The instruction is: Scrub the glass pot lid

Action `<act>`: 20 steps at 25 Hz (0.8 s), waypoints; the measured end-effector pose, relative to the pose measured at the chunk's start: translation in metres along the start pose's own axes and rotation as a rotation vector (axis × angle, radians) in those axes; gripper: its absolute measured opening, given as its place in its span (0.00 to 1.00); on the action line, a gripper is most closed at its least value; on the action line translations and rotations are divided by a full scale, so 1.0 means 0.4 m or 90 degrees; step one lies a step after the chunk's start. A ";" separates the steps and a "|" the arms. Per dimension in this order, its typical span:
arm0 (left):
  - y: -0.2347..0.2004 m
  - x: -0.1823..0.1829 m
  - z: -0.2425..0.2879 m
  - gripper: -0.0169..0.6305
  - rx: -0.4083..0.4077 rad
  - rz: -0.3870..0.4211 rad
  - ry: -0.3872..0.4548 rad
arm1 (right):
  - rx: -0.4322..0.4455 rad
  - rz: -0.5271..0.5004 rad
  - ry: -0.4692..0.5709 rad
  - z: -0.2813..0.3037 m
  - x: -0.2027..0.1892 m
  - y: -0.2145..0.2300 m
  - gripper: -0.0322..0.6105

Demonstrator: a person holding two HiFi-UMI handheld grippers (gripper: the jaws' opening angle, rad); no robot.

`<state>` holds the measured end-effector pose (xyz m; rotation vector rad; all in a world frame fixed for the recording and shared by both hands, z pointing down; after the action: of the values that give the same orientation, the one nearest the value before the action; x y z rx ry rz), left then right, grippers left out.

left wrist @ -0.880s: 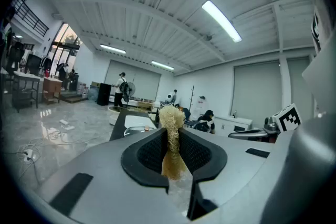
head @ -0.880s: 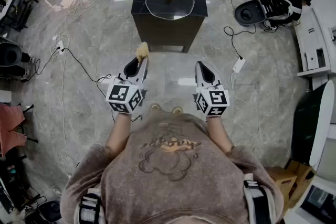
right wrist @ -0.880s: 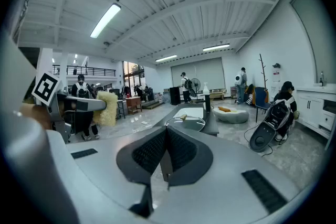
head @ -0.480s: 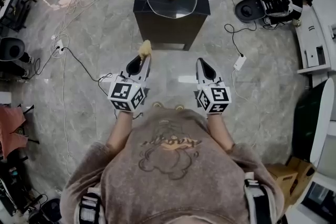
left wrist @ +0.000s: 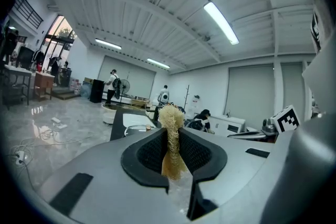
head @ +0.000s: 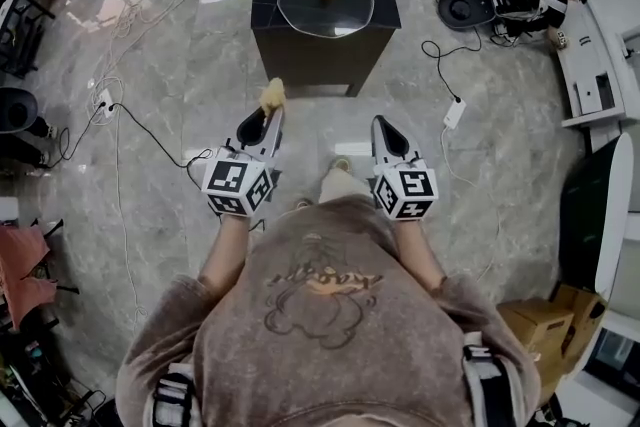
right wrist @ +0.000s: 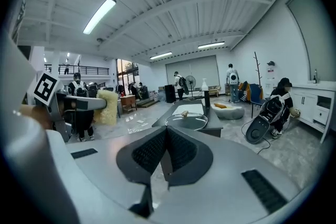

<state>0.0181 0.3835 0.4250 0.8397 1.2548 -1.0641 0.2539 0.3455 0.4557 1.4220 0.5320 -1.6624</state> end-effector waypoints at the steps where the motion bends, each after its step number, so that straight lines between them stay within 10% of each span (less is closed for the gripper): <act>1: -0.010 -0.003 0.005 0.14 0.000 -0.001 0.000 | -0.001 -0.001 0.000 0.010 0.000 -0.002 0.05; 20: -0.308 0.063 0.394 0.14 0.026 0.005 -0.007 | 0.035 -0.004 -0.014 0.518 0.131 0.135 0.05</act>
<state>-0.0483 0.1933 0.4314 0.8689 1.2236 -1.0901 0.1797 0.1387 0.4712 1.4419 0.4820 -1.7070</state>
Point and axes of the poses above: the fingertips, and each gripper's own axes: z forward along the fingers, y to its right, x out of its top, the point moved 5 cm from there along -z, backward along the fingers, and after that the axes turned 7 degrees about z, right-handed, at the moved point
